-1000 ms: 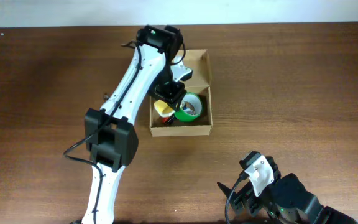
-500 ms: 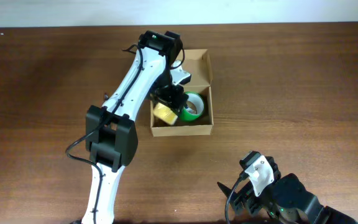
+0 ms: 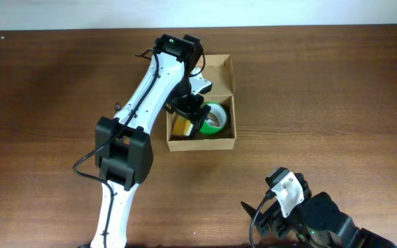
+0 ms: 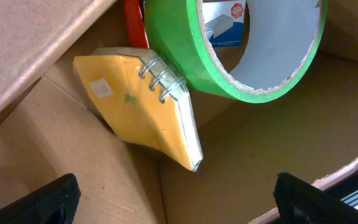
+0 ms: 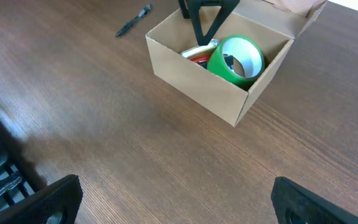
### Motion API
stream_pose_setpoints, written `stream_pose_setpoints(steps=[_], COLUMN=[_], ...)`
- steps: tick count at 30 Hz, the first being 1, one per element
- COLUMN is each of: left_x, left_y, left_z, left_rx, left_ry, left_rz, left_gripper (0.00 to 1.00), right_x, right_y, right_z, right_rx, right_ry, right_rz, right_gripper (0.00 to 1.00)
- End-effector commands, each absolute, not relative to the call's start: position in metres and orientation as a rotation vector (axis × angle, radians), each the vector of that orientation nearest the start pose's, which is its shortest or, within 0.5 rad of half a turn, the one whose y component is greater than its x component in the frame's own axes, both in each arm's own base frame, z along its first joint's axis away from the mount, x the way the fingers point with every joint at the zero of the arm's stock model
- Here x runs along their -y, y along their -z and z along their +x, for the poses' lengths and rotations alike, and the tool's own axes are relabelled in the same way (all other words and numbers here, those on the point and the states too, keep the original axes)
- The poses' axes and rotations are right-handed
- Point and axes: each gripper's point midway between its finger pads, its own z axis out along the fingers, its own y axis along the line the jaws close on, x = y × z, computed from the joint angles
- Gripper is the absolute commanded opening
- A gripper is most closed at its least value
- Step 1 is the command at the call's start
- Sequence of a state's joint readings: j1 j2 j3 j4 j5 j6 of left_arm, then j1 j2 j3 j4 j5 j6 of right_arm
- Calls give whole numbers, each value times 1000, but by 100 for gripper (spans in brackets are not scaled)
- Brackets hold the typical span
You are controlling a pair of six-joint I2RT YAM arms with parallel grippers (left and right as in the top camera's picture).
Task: Pack container
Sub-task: 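Carry the yellow notepad into the box and release it, then move the left gripper over the black pen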
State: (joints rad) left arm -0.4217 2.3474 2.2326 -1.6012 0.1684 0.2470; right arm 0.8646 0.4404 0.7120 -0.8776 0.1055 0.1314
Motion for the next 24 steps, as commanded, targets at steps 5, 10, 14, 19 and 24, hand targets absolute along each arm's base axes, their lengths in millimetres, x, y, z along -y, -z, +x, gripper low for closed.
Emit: stream_pose_setpoints(steps=[5,10,14,19,24], left_x=[194,172,133,79,34], left_y=[-139,-204,-242,-262,-243], left_z=[377,381,368,352,317], left_rx=[-3002,-2869,-2851,-2889,-2971], left_ry=[199,73,-2,-5,-25], left_rz=[1017,864,757,491,329], left_gripper=[100,100,100,100,100], right_x=[-141,-141,-141,-141,-141], right_y=[-209,-209,-209,-209,-209], right_z=[147,147,147,147,147], right_rx=[-2086,-2086,-2086,-2086,-2086], right_ry=[-442,-442,-442,-442,-442], right_rz=[-716,-716,-717,-716,-716], right_gripper=[99,99,99,99,99])
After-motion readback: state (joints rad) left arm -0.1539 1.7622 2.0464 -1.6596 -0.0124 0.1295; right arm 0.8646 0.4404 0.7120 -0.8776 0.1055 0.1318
